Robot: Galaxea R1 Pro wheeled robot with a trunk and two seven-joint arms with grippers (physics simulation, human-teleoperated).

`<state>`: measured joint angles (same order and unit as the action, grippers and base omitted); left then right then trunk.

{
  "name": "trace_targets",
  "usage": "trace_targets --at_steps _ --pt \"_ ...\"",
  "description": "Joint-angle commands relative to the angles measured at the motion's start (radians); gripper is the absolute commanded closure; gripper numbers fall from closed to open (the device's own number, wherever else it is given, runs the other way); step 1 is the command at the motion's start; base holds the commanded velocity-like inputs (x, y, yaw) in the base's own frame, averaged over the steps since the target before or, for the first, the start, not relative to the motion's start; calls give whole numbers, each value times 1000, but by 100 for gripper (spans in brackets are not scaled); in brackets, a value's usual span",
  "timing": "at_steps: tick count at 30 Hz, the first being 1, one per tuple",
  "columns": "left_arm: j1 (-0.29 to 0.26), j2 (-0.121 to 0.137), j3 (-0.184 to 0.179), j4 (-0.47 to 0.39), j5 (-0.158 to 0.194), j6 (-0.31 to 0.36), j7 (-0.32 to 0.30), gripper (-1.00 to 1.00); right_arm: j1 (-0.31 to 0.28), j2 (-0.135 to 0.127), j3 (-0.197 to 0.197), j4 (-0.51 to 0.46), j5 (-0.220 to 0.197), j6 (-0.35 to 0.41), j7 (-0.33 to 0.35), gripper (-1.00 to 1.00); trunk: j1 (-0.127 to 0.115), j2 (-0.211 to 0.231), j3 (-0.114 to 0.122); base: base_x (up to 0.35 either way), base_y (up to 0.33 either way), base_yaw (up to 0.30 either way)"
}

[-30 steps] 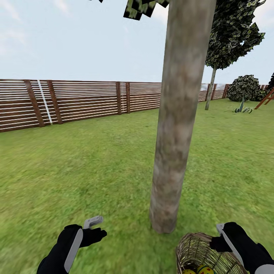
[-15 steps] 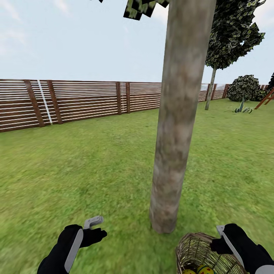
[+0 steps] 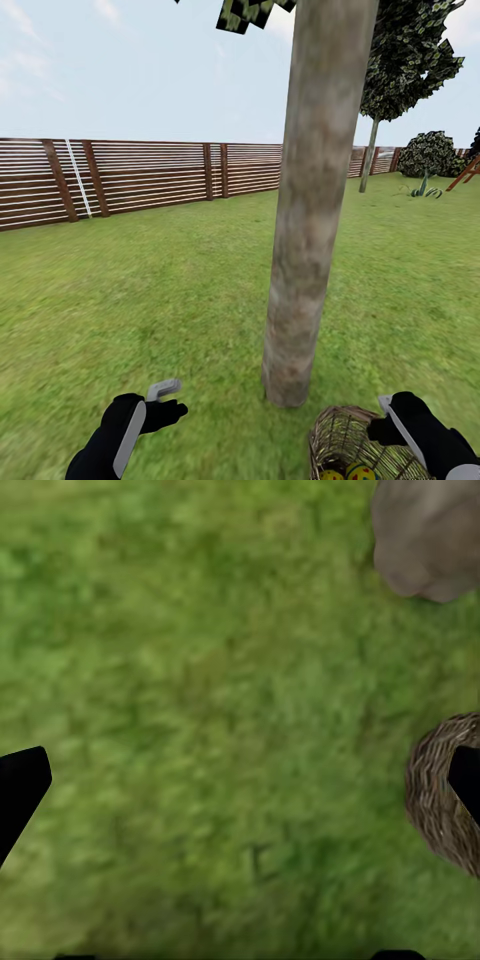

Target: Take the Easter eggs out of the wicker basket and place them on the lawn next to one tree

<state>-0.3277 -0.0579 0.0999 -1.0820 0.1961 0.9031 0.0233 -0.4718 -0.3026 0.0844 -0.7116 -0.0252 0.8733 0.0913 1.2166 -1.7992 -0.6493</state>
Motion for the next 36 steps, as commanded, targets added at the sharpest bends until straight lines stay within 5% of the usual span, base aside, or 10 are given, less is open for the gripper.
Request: trace_targets --at_steps 1,36 --pt "-1 -1 3 -1 6 5 3 -100 -1 -1 6 -1 -1 5 2 -100 4 -8 -4 0 0 0" --pt "-1 0 3 -1 8 5 2 -100 -1 0 7 0 -1 1 -2 -100 138 -253 -114 0 0 0"
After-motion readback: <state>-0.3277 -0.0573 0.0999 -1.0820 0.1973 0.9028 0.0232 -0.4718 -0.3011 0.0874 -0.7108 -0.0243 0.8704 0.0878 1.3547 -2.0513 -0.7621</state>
